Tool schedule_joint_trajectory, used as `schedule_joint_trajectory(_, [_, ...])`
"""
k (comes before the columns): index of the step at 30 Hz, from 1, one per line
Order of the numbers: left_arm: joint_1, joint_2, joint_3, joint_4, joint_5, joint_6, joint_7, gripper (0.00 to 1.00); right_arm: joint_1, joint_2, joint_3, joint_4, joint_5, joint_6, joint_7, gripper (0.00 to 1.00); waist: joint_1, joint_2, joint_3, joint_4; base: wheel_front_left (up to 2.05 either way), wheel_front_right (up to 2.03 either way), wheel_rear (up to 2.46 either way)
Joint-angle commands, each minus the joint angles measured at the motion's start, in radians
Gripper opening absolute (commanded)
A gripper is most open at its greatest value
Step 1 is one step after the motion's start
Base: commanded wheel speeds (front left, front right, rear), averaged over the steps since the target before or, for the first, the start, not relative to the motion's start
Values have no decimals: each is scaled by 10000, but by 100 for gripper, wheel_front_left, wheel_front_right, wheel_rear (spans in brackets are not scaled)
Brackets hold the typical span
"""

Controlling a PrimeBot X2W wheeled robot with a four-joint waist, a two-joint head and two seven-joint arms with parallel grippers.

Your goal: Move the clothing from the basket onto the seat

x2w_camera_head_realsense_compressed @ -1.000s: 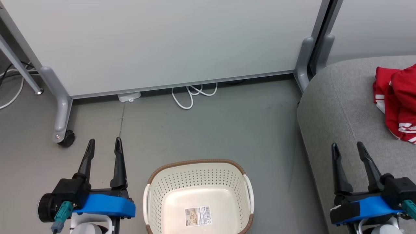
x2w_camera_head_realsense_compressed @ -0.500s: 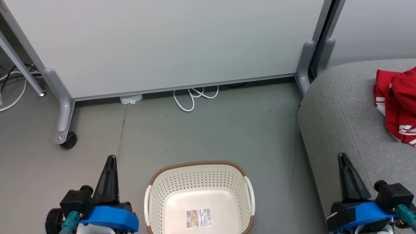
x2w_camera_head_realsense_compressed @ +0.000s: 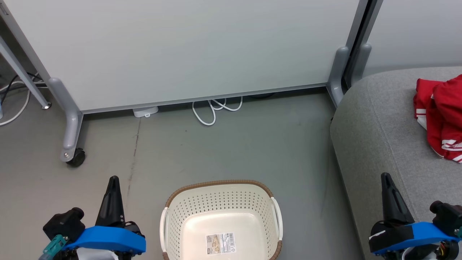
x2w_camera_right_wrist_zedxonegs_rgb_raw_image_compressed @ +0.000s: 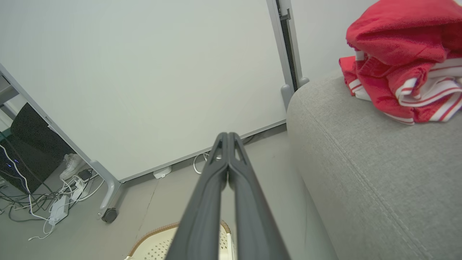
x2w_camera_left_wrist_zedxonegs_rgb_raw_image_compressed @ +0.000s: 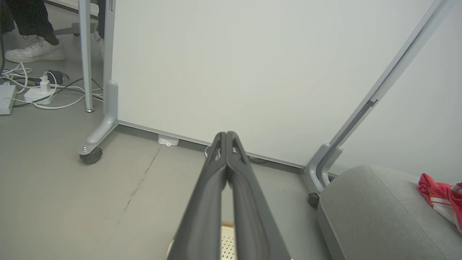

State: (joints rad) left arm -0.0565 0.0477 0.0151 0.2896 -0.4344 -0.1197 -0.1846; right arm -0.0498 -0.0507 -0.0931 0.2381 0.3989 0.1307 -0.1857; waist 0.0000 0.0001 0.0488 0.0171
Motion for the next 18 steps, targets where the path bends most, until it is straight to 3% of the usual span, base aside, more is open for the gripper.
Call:
schedule_joint_trajectory(1, [-253,23,49,-189,-339,-25,73,0,-168,-19,-20,-161,361,0,52,0,0,-1,-3,-1,0,0,0])
schedule_joint_trajectory(18, [-333,27,271,-272,-3012,-51,747,0,-287,-16,-55,-129,3121,0,730,0,0,-1,-74,-28,0,0,0])
